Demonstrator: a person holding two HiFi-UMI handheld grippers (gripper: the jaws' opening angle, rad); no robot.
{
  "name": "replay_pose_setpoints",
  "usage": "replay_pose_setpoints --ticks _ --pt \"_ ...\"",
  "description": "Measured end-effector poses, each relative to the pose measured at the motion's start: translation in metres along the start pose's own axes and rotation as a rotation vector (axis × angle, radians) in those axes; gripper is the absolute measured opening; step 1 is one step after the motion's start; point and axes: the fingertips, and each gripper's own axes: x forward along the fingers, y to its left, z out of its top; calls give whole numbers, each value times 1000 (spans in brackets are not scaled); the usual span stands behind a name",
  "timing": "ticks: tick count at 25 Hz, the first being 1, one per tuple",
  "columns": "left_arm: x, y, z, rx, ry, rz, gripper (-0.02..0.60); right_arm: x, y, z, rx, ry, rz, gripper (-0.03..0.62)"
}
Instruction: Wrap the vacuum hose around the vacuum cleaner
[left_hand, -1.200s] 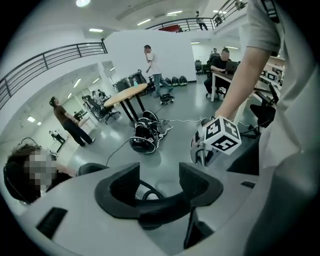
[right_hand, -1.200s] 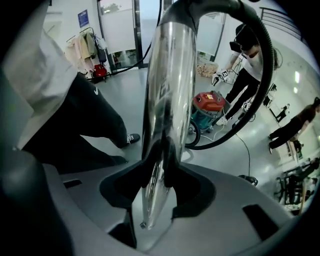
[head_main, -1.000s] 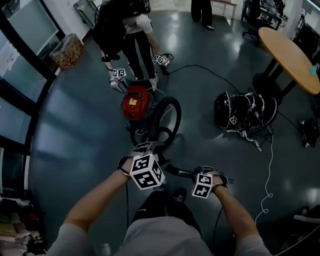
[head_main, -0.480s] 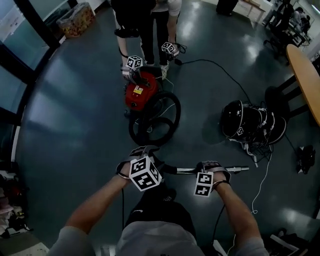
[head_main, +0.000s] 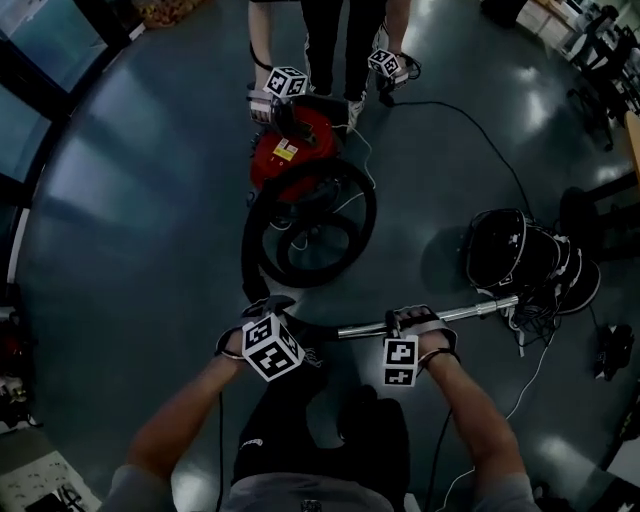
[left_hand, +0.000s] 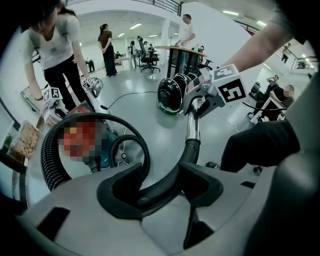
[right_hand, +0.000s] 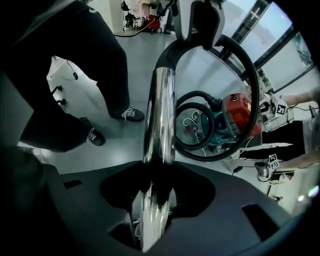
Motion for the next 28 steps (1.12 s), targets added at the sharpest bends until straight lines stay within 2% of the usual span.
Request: replay_pose_setpoints --ticks 9,14,18,23,28 --pt "157 8 -57 -82 -38 65 236 164 2 -19 -117 -40 -84 166" --pt "245 8 -99 -44 -7 78 236 257 -5 -26 -200 -32 -125 166" --pt "307 20 -125 -44 -12 94 236 328 -18 -27 -256 -20 -153 166" --pt "368 36 -146 39 4 127 236 403 -36 -27 -295 -14 -180 166" --pt "407 62 -159 26 14 188 236 449 -57 -21 -302 -22 -212 166"
